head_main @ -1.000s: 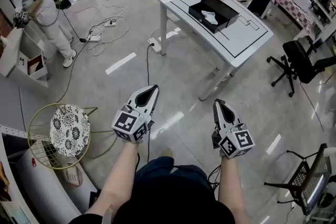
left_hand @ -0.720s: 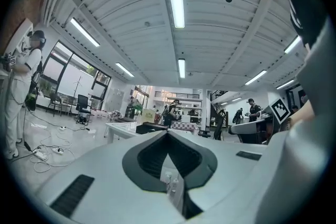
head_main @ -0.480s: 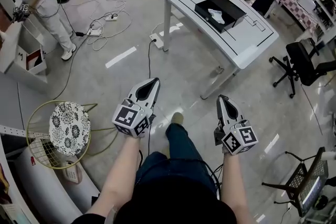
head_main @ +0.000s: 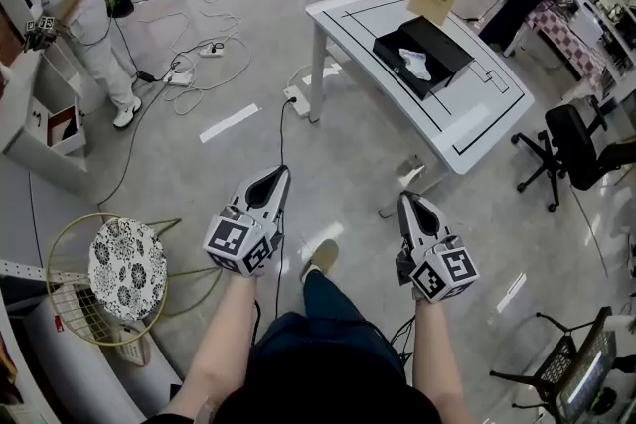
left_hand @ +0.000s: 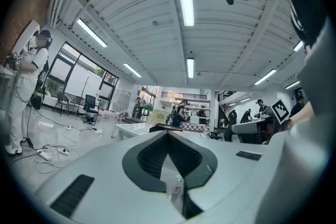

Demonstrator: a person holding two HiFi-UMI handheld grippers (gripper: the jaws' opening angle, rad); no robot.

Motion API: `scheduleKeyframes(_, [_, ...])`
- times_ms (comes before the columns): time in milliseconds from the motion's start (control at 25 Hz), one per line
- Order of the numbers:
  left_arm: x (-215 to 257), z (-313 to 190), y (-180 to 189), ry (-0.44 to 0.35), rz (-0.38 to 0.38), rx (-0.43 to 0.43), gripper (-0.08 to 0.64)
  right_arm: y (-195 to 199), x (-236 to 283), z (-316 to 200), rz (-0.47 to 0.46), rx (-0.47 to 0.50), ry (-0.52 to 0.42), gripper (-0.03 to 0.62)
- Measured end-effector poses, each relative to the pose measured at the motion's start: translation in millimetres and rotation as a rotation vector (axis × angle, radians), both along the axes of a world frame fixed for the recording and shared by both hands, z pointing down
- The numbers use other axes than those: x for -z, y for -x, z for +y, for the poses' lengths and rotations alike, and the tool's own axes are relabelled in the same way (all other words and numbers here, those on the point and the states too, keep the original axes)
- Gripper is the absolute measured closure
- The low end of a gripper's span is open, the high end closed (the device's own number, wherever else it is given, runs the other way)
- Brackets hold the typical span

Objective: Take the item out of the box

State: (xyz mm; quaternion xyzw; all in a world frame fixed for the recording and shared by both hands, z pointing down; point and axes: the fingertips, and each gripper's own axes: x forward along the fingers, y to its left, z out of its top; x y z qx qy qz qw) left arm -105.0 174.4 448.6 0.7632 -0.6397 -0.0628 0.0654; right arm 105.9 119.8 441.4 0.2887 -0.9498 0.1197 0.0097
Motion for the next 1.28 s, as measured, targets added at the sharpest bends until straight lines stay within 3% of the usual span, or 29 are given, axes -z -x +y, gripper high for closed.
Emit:
scheduleKeyframes(720, [8.1,-174.9,40.6,0.032,-0.023,-0.044,0.548,35.6,-11.0,-164.2,-0.002,-0.045,0.046,0.588])
scheduleKeyframes(1000, [8.0,-235.6,51.0,0.016,-0.025,-0.061,0.548,40.0,-7.5,-224.7,-0.071,-0.082,0.071,0.588])
scheduleKeyframes(1280, [-3.6,-269.9,55.5,0.026,-0.003,-0.073,0.548,46.9,-14.5,-250.7,-0.049,-0.08,0.076,0.588])
